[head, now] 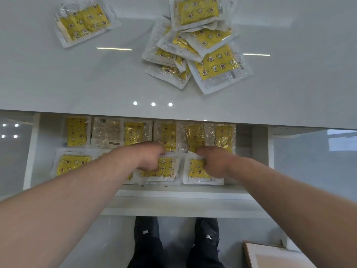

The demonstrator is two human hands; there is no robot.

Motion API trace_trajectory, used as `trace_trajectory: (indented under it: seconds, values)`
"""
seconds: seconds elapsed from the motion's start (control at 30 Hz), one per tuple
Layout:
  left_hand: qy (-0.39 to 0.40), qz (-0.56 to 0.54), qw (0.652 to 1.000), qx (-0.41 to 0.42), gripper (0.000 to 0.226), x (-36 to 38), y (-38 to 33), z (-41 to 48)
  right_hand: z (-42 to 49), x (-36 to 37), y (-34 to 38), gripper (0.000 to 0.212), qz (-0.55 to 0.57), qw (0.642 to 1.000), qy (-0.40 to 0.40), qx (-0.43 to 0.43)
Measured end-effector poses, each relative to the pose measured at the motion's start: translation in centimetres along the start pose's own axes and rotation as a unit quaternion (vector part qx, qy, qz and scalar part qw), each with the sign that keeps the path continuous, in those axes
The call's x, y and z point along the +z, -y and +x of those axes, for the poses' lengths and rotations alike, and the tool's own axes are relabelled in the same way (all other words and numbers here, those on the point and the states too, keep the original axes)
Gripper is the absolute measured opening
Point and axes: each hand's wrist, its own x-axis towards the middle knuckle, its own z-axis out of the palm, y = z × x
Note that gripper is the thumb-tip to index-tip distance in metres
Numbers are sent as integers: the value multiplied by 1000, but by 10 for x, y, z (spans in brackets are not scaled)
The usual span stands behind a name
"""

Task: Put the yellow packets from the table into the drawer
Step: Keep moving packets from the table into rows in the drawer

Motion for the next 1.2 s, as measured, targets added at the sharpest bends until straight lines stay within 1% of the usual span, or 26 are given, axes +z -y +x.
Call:
trace_trajectory:
  seconds: [0.1,0.2,0.23,0.3,0.37,0.5,0.6,0.63,0.73,0.83,0.9,0.93,1.0,1.1,1.2]
  values:
    - [-37,-42,998,-12,36,11,4,0,0,8,-2,33,31,999,-33,-1]
    - [-112,-84,990,2,36,18,7,-5,0,12,-3,39,12,993,-111,-21]
    - [-138,-76,987,7,37,20,7,-6,0,15,-4,44,2,990,-136,-23]
    - [-170,-52,984,12,38,23,7,-9,0,19,-6,49,-13,988,-149,-30]
    - [-174,-61,983,13,38,27,6,-10,0,23,-6,44,-29,988,-145,-47]
    - [-171,-89,981,19,29,33,2,-8,1,26,-4,35,-60,986,-137,-73]
    - [-170,-89,981,20,25,34,-1,-6,-1,26,-2,17,-100,975,-163,-110]
    - [-170,-82,982,16,25,34,-1,-6,-1,27,-2,16,-117,971,-168,-119]
    - [-174,-63,983,7,29,34,-2,-6,-2,31,-2,26,-130,968,-178,-121]
    - [-199,-35,979,19,46,35,-5,-8,-3,33,-1,37,-116,973,-168,-105]
    - [-194,-10,981,30,57,37,-5,-10,-5,35,-1,42,-105,976,-162,-96]
    - [-186,4,982,33,58,38,-5,-10,-6,35,-1,43,-104,977,-161,-94]
    - [-182,21,983,32,55,39,-4,-11,-6,35,0,44,-111,977,-156,-97]
    - [-184,20,982,31,46,37,-4,-10,-3,32,1,42,-120,979,-131,-99]
    - [-188,14,982,27,42,34,-5,-10,-2,30,2,42,-86,985,-124,-85]
